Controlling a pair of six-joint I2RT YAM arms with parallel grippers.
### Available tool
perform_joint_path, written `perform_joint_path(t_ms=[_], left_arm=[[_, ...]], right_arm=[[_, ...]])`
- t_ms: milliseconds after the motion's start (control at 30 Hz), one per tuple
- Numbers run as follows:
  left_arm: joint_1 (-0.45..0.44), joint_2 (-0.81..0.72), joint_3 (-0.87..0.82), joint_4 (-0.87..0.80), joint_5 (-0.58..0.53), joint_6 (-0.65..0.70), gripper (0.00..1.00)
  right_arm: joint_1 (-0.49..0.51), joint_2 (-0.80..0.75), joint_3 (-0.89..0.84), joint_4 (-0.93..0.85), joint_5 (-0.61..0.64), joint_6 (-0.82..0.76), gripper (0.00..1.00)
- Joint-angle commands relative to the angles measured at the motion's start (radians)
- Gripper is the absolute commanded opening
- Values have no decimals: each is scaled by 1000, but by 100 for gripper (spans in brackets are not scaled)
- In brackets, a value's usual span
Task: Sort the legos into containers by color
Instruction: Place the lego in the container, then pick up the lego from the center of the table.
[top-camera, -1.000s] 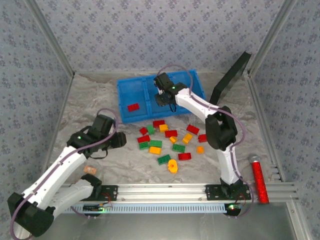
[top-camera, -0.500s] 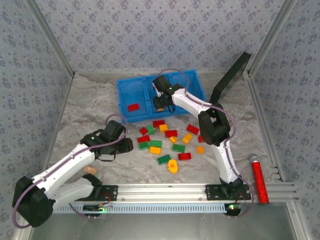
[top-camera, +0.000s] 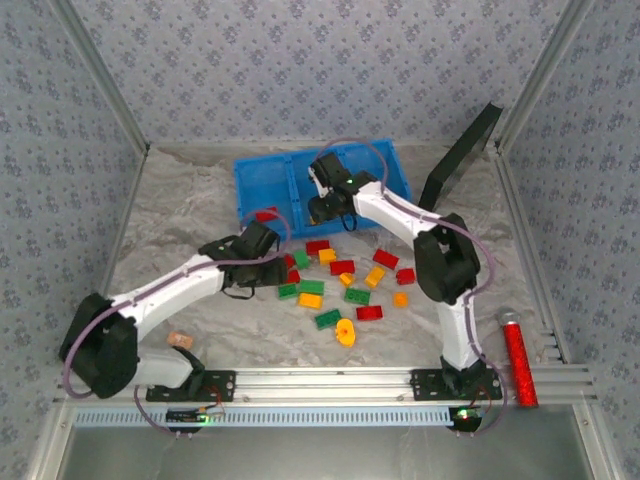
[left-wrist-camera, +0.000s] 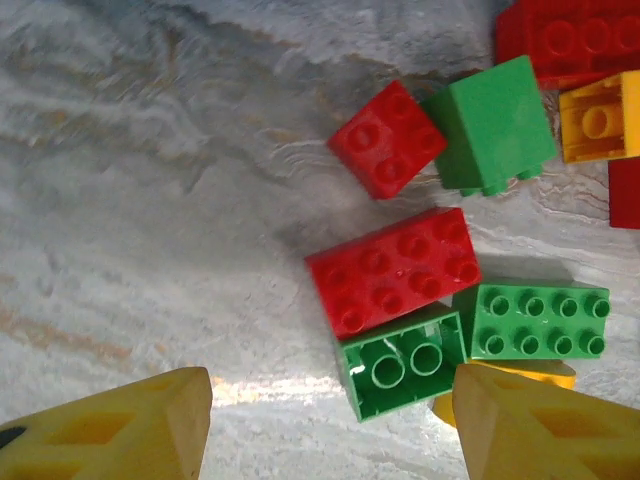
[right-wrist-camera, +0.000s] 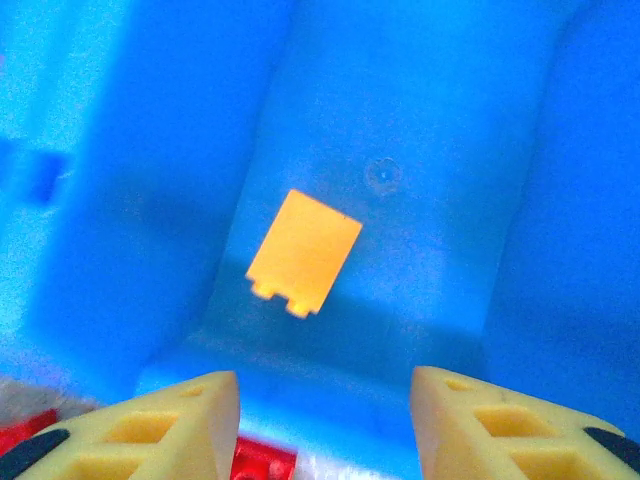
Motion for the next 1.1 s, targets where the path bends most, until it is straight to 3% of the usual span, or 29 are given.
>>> perform_joint_path(t_ms=[0,300,533,1067], left_arm=[[-8,58,72,5,-37,148,65],[-8,201,156,-10,-7,405,63],[-8,222,137,-5,63,489,62],[-12,310,143,40,87,510,65]], right_arm=[[8,-135,-94,26,8,12,51],[38,-392,-356,22,77,73,53],[50,-548,-504,-7,114,127,55],[31,-587,-599,-38,94,148,57]])
